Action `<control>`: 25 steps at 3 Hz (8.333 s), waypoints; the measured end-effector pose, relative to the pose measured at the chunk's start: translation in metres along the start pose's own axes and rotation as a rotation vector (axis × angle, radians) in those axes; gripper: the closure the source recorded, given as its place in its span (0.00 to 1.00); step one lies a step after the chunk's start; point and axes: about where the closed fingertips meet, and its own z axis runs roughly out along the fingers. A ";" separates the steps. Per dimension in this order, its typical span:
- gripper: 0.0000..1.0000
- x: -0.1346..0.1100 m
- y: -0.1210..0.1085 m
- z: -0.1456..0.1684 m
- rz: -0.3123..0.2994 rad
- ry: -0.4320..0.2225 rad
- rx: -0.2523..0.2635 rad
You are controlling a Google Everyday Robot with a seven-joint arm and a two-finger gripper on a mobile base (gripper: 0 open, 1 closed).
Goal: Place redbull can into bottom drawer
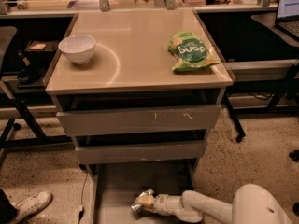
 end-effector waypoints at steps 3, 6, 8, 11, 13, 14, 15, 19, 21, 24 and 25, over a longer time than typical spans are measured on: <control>1.00 0.002 -0.018 0.015 0.057 0.016 0.050; 0.82 0.011 -0.030 0.027 0.093 0.067 0.100; 0.36 0.011 -0.030 0.027 0.093 0.067 0.100; 0.00 0.011 -0.030 0.027 0.093 0.067 0.100; 0.00 -0.015 0.027 -0.002 0.024 -0.037 0.069; 0.00 -0.042 0.094 -0.064 -0.024 -0.211 0.073; 0.00 -0.042 0.148 -0.114 -0.049 -0.329 0.129; 0.00 0.031 0.183 -0.204 0.067 -0.660 0.094; 0.00 0.096 0.184 -0.273 0.121 -0.896 0.144; 0.00 0.045 0.167 -0.459 0.291 -1.494 0.165; 0.00 0.093 0.129 -0.561 0.407 -1.815 0.196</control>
Offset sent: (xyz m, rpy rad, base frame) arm -0.0007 0.0020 -0.0276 -0.0344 0.0839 -0.0175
